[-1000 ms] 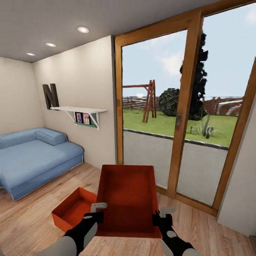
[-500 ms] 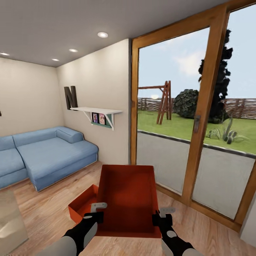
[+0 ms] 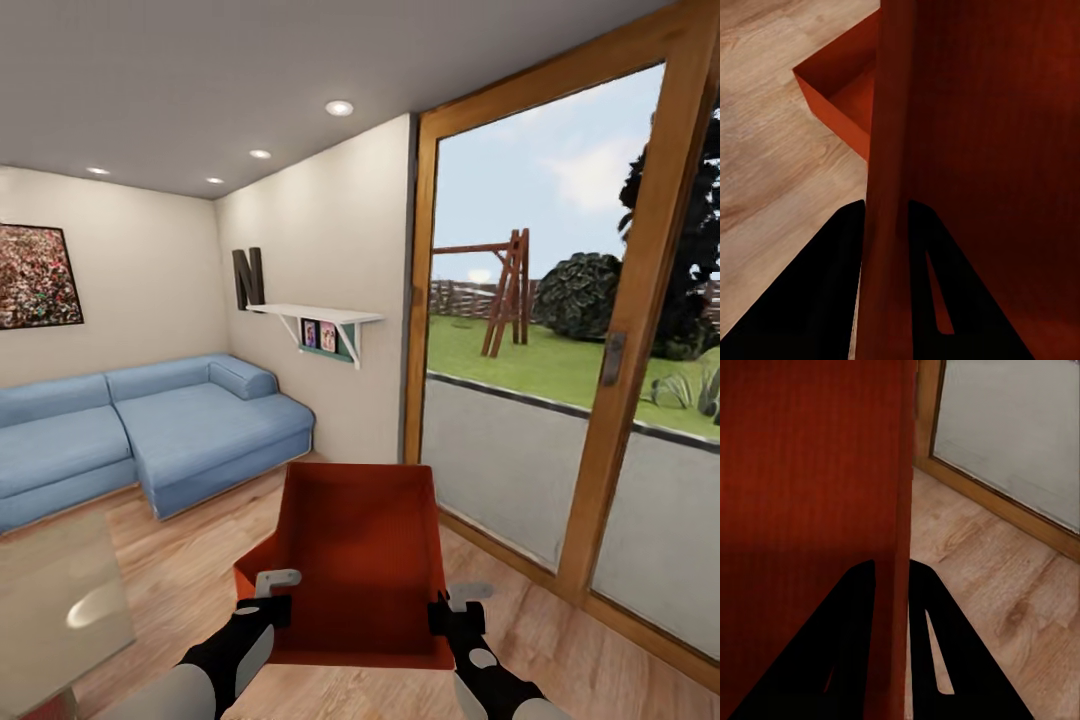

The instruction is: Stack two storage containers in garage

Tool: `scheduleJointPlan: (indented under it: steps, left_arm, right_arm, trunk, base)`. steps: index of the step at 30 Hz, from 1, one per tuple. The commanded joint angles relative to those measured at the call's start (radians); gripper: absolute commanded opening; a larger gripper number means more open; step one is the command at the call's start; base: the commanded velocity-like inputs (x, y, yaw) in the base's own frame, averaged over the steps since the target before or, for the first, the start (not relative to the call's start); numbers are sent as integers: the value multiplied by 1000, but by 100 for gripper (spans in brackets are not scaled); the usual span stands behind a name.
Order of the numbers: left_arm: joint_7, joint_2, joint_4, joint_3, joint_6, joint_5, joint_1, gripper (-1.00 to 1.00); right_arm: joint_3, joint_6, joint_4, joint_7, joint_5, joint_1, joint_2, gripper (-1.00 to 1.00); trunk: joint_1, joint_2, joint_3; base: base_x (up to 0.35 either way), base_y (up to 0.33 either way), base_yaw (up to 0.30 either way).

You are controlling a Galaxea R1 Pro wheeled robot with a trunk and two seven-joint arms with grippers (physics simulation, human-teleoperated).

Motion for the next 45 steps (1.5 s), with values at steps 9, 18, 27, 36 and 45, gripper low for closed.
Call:
scheduleJointPlan:
  steps: [9, 18, 27, 36, 45]
  left_arm:
    - [16, 6, -3, 7, 7, -8, -1, -100]
    - [17, 6, -4, 7, 7, -8, -1, -100]
    - [17, 6, -4, 7, 7, -8, -1, -100]
    - [17, 6, -4, 7, 7, -8, 0, -100]
    - [17, 6, -5, 7, 7, -8, 0, -100]
  right_arm:
    - [-30, -3, -1, -2, 11, -1, 0, -100]
    - [-30, -3, -1, -2, 11, -1, 0, -100]
    - [-30, -3, -1, -2, 11, -1, 0, -100]
    - [-30, -3, -1, -2, 11, -1, 0, -100]
    - [-30, -3, -1, -2, 11, -1, 0, -100]
  trunk:
    - [0, -1, 5]
    - [0, -1, 12]
    - [0, -1, 19]
    - [0, -1, 26]
    - [0, -1, 33]
  base:
    - [0, 0, 278]
    - [0, 0, 278]
    - [0, 0, 278]
    - [0, 0, 278]
    - [0, 0, 278]
